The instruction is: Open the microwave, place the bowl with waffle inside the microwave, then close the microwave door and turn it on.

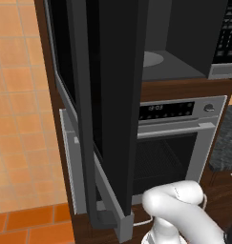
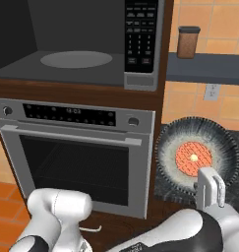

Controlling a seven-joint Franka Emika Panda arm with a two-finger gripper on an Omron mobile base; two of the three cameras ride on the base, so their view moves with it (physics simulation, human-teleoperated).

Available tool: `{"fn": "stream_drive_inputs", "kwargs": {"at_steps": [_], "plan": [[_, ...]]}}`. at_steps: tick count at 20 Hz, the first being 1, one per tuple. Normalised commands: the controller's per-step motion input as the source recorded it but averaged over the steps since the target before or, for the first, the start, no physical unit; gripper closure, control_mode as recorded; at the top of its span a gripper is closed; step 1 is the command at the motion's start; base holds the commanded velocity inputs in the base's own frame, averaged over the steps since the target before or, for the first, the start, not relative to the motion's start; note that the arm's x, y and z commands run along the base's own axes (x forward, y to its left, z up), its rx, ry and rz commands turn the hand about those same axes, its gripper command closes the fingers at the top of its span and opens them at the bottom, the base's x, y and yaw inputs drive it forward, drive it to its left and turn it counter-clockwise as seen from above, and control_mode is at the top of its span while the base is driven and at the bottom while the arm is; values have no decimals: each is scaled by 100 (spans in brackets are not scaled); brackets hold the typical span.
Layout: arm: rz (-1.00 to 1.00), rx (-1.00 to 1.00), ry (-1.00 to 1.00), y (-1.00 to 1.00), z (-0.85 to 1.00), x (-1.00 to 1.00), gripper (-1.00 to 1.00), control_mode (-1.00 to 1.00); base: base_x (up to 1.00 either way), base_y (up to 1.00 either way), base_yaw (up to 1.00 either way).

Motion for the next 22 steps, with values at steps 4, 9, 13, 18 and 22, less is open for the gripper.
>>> {"fn": "stream_drive_inputs", "kwargs": {"at_steps": [4, 9, 13, 18, 22], "plan": [[0, 0, -26, 100, 99, -55, 100, -100, 0, 0, 0], [0, -3, -19, 100, 83, -41, 100, -100, 0, 0, 0], [2, -10, 2, 100, 49, -13, 100, -100, 0, 0, 0], [18, -21, 42, 100, 10, 3, 100, -100, 0, 0, 0], [27, -21, 42, 100, 18, 7, 100, -100, 0, 0, 0]]}}
